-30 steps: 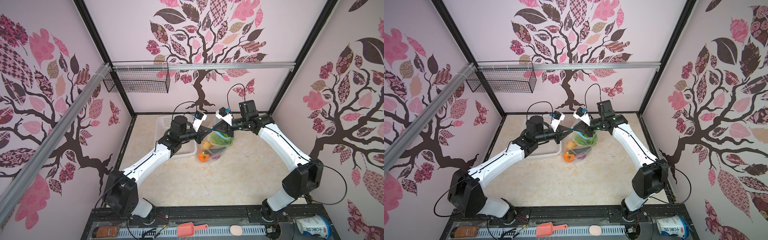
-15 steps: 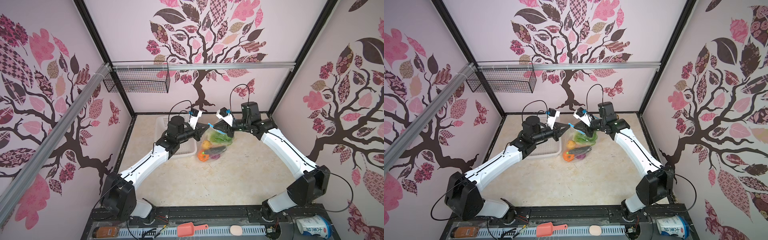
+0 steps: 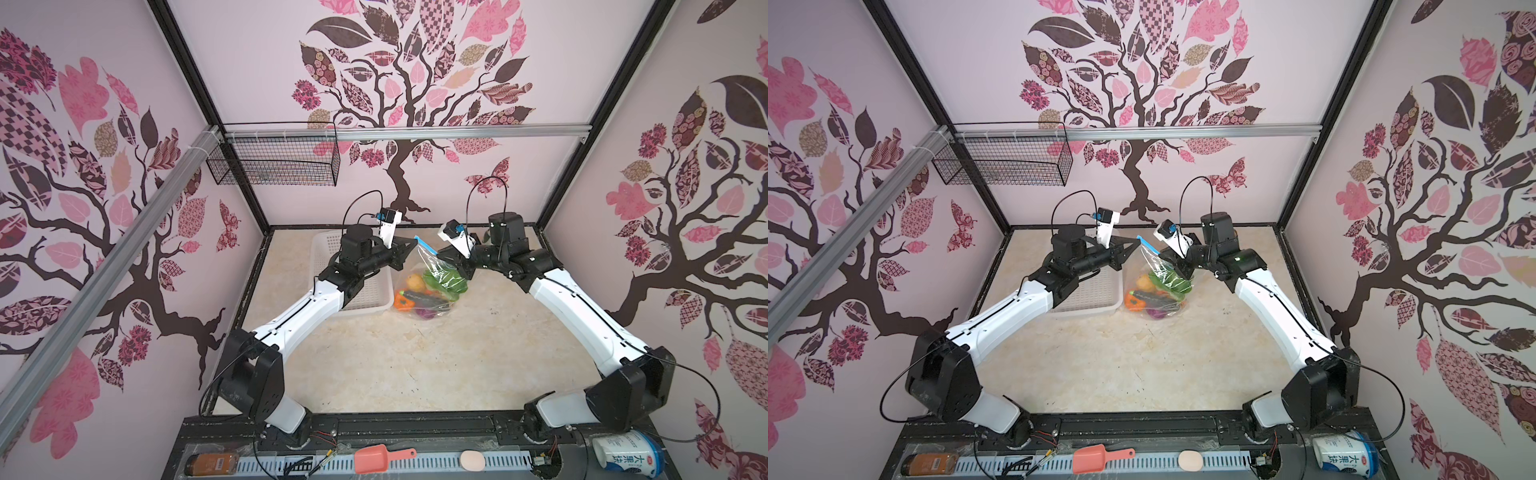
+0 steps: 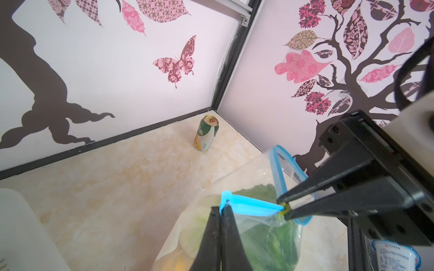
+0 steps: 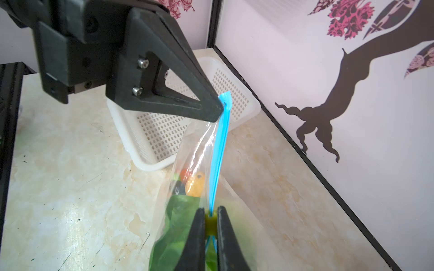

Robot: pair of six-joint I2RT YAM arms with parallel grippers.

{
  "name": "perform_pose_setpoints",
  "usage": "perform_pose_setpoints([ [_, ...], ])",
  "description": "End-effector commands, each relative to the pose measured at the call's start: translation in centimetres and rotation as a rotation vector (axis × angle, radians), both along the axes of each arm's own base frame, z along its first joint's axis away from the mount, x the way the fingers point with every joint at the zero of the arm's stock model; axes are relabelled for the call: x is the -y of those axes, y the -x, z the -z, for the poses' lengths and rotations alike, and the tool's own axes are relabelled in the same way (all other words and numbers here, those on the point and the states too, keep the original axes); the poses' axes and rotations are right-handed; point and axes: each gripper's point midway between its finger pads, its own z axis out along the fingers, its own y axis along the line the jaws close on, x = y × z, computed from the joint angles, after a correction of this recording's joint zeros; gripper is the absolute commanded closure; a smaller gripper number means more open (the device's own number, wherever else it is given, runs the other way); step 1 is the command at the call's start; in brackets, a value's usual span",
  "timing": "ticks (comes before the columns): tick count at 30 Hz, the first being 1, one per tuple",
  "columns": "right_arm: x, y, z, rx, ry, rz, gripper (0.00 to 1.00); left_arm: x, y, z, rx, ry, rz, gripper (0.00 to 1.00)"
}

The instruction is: Place the food in the zip-top bag and seal the zipper

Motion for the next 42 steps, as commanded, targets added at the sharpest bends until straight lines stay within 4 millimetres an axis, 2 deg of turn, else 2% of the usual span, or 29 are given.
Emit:
perform_pose_setpoints([
  [1, 2.9, 0.6, -0.2, -0.025, 0.049, 0.133, 1.0, -3.4, -4.3, -4.5, 0.106, 0.058, -0.185, 1.0],
  [5, 3.4, 0.8, -0.7, -0.031, 0.042, 0.168, 1.0, -3.4, -5.5, -4.8, 0.116, 0.045, -0.214, 1.0],
  [12, 3.5, 1.4, -0.7, -0.066, 0.001, 0.193, 1.0, -6.1, -8.9, -3.2, 0.074, 0.03, -0.337, 1.0],
  [15, 3.7, 2.0, -0.7, -0.07, -0.019, 0.2, 1.0, -7.0, -10.0, -1.7, 0.04, -0.01, -0.372, 1.0],
  [20, 3.9, 3.0, -1.0, -0.081, -0.066, 0.217, 1.0, -8.4, -11.3, -1.4, 0.048, -0.054, -0.427, 1.0],
  [24, 5.0, 3.4, -0.9, -0.085, -0.093, 0.292, 1.0, -9.1, -11.7, -1.6, 0.046, -0.06, -0.444, 1.0],
  [32, 6.2, 5.6, -0.6, -0.095, -0.101, 0.331, 1.0, -9.2, -12.1, -1.2, 0.04, -0.07, -0.456, 1.0],
  [42, 5.1, 5.4, -1.0, -0.107, -0.163, 0.288, 1.0, -7.9, -11.4, -0.3, -0.001, -0.042, -0.379, 1.0],
])
